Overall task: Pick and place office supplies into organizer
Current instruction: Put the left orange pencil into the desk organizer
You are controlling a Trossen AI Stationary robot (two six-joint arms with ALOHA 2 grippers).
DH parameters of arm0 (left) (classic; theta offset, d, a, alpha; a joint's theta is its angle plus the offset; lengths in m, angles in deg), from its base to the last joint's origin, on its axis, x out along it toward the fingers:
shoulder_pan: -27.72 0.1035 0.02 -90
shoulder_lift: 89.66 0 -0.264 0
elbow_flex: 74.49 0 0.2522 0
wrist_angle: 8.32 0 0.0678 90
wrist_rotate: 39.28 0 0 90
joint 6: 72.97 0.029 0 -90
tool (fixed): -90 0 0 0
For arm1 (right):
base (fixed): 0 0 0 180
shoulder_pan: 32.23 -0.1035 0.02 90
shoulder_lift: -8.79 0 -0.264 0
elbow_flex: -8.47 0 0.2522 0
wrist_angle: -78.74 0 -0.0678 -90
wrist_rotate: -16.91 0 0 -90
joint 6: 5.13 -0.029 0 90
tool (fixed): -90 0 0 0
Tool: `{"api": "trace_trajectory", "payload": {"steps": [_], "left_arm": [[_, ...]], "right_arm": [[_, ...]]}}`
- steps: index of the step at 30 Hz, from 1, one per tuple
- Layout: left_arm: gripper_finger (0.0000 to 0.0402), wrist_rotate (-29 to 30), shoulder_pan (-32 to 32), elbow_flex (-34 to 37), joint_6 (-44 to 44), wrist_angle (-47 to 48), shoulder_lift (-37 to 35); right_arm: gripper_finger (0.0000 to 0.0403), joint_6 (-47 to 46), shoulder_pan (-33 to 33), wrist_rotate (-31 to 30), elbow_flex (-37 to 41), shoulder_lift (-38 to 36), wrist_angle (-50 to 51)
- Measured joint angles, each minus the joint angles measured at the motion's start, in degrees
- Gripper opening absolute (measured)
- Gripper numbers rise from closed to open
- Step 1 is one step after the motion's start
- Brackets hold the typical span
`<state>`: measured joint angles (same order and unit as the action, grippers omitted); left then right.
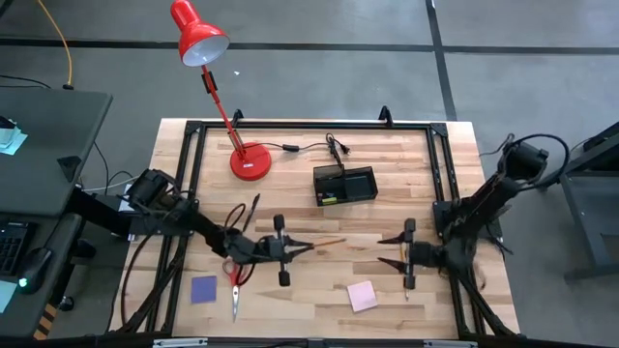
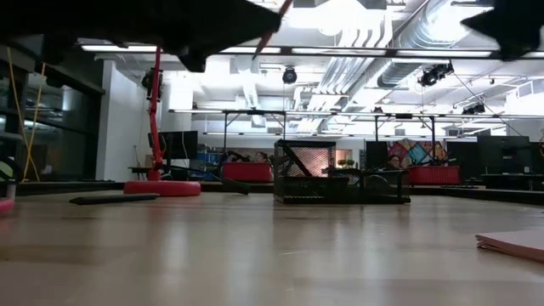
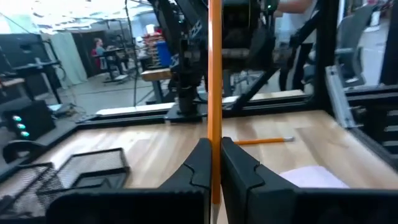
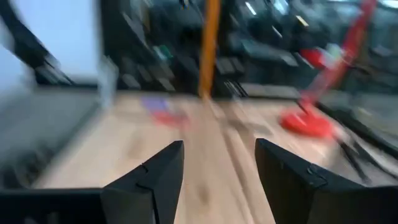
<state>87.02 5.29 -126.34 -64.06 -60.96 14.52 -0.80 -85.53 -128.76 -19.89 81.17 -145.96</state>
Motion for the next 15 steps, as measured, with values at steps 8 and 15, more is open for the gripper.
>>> {"api": "trace_trajectory", "payload": {"steps": [8, 15], "left_arm": [[0.0, -2.42, 0.43, -0.15, 0.34, -0.38, 0.02], [0.0, -7.93, 4.57, -0.25, -3.77, -5.19, 3.42]], "right_arm": [[0.0179, 11.57, 10.63, 19.99, 5.06, -0.02, -22.82], [0.0179, 8.56, 19.43, 25.73, -0.7, 0.01, -7.88]]}}
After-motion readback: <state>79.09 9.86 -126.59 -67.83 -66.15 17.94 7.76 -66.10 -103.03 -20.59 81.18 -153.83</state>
